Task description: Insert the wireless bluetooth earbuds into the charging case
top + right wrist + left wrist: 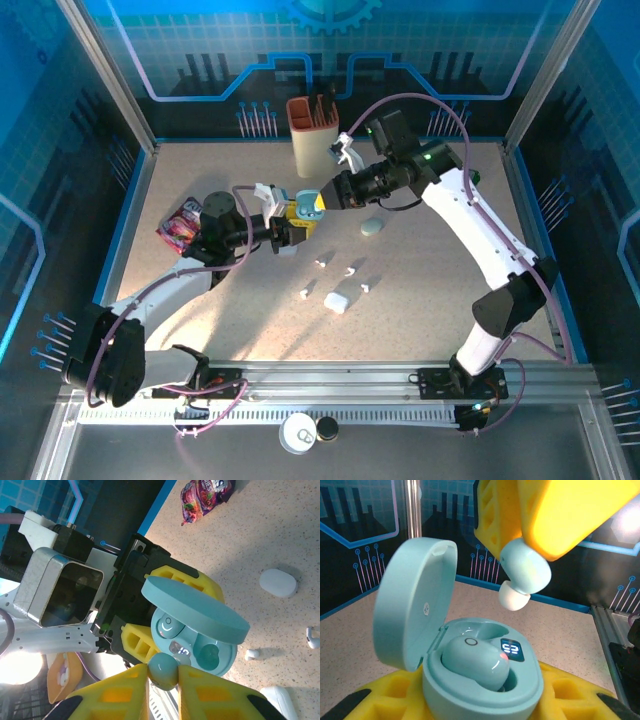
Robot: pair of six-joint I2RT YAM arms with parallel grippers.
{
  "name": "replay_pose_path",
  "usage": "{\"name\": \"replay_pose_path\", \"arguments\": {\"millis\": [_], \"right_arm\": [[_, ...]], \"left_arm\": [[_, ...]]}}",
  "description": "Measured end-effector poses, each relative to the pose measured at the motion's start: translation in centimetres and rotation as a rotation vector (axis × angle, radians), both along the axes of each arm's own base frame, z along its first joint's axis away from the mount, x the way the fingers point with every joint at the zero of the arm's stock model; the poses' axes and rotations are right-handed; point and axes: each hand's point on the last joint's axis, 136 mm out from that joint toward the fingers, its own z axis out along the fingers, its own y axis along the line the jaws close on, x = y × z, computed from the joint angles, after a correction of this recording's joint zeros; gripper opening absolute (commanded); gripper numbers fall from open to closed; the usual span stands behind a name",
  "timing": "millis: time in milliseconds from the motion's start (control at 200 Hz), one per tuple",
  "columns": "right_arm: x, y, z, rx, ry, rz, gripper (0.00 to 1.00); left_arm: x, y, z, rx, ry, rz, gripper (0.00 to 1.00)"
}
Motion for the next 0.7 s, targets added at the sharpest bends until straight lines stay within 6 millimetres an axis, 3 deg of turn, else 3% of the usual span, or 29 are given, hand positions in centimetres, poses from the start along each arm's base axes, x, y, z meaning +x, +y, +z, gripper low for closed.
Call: {"name": "replay_pose_path", "arguments": {"millis": [700], "right_arm": [[0.5,-0.3,-2.3,-0.074,0.026,-0.012,0.2]], "left_arm": [[-0.2,-0.1,0.2,-0.004,-0.003,-0.01,0.36]]}}
